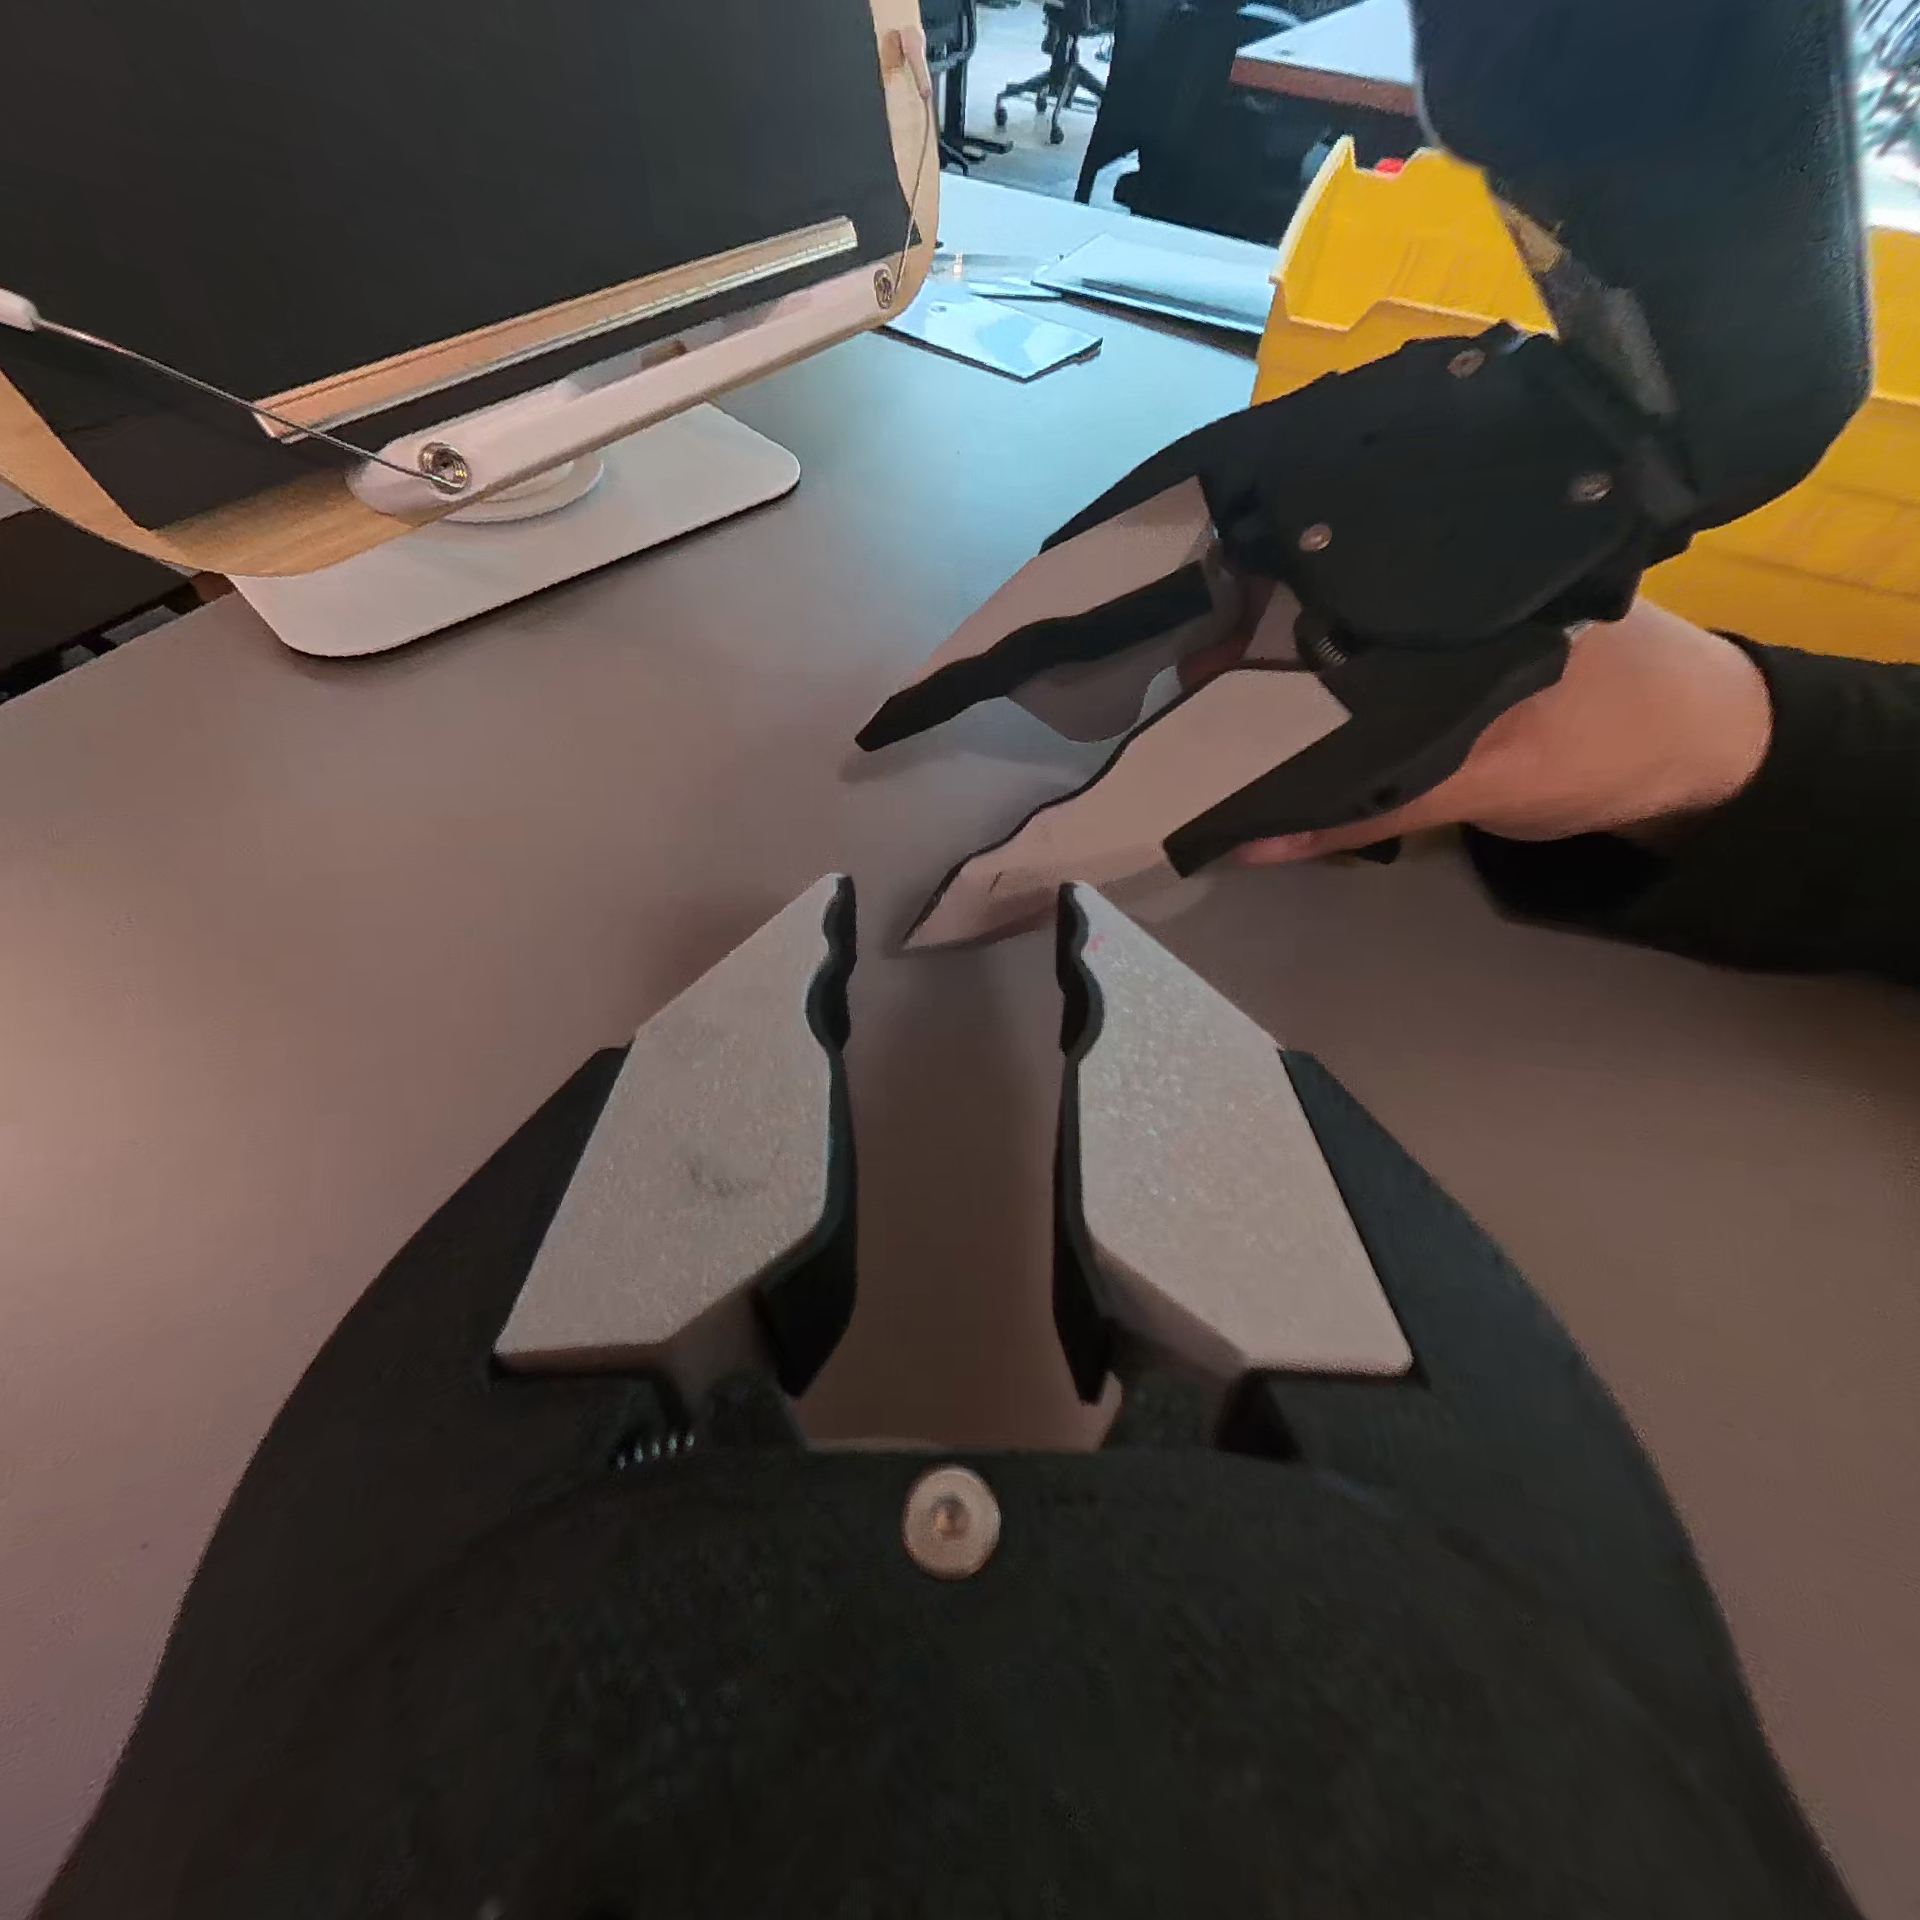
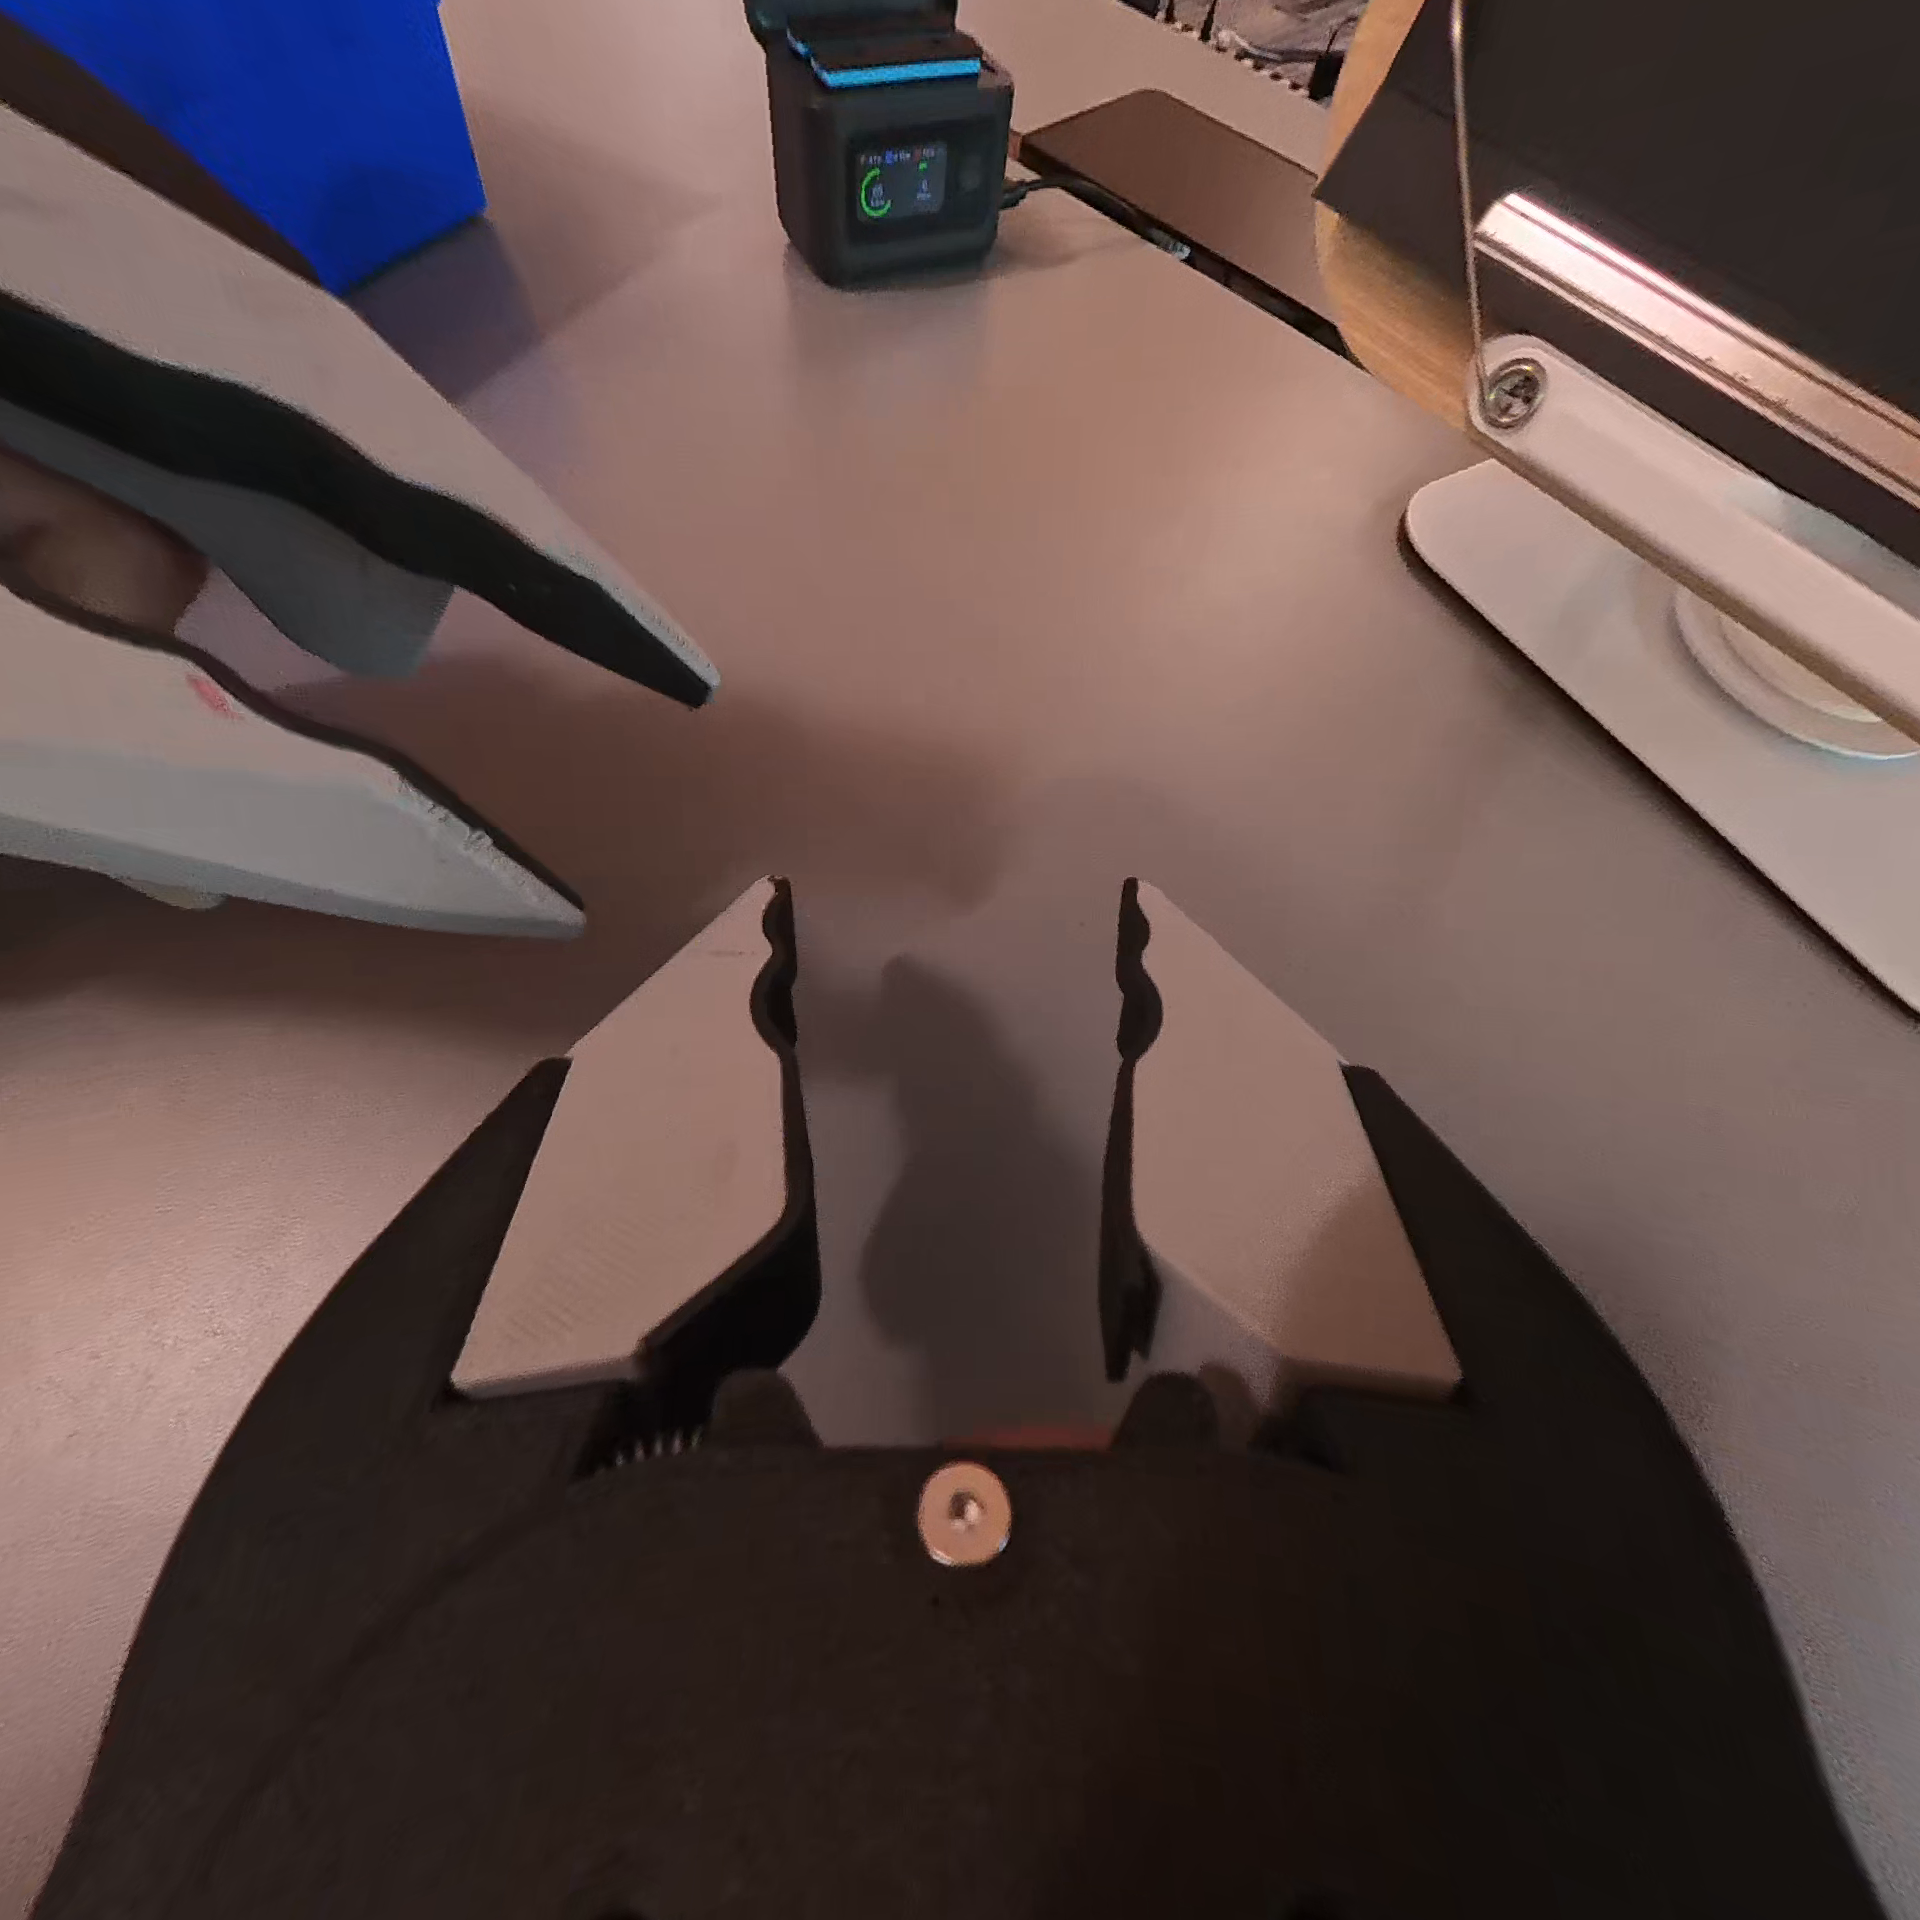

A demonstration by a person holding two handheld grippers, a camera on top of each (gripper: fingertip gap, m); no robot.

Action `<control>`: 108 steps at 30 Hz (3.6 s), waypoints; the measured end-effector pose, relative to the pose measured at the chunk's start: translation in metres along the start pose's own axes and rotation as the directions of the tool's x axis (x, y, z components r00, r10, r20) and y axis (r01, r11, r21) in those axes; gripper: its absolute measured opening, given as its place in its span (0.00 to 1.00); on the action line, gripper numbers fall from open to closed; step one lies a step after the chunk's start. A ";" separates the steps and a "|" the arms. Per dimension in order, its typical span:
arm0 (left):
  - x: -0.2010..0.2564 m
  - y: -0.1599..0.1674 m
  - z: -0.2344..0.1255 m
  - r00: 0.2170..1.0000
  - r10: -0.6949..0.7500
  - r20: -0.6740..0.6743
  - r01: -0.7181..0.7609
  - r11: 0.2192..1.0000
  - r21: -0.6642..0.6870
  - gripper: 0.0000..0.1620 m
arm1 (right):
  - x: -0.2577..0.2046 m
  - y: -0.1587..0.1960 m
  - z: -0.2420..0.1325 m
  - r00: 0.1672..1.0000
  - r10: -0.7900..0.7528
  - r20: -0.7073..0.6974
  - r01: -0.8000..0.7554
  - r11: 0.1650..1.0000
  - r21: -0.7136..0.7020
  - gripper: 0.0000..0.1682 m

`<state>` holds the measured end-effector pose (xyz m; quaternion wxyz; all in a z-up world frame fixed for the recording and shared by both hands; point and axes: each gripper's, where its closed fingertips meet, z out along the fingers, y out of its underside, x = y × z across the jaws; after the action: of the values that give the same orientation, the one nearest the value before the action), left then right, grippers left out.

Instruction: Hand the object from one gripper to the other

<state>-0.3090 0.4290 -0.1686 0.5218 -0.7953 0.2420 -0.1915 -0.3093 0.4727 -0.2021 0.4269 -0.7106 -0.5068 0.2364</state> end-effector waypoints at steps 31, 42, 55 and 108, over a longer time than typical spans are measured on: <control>-0.237 0.058 -0.229 0.688 0.067 0.723 0.281 0.894 -0.350 0.15 | -0.002 0.017 0.005 1.000 -0.023 0.004 0.023 0.997 -0.071 0.36; -0.259 0.093 -0.228 0.659 0.253 0.708 0.354 0.725 -0.590 0.05 | -0.001 0.016 0.004 1.000 -0.002 0.014 0.003 0.998 -0.057 0.35; -0.186 -0.091 -0.247 0.476 0.457 0.751 -0.274 0.889 -0.367 0.01 | -0.037 -0.042 -0.035 0.940 0.068 0.335 -0.151 0.962 0.227 0.36; 0.093 -0.032 -0.042 0.890 0.166 -0.425 -0.053 0.963 0.264 0.24 | -0.091 -0.047 -0.143 0.656 -0.470 0.590 0.115 0.835 0.538 0.16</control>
<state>-0.2514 0.3545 -0.1184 0.5570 -0.6451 0.3736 -0.3661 -0.2578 0.3417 -0.0966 0.3887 -0.3511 -0.6705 0.5254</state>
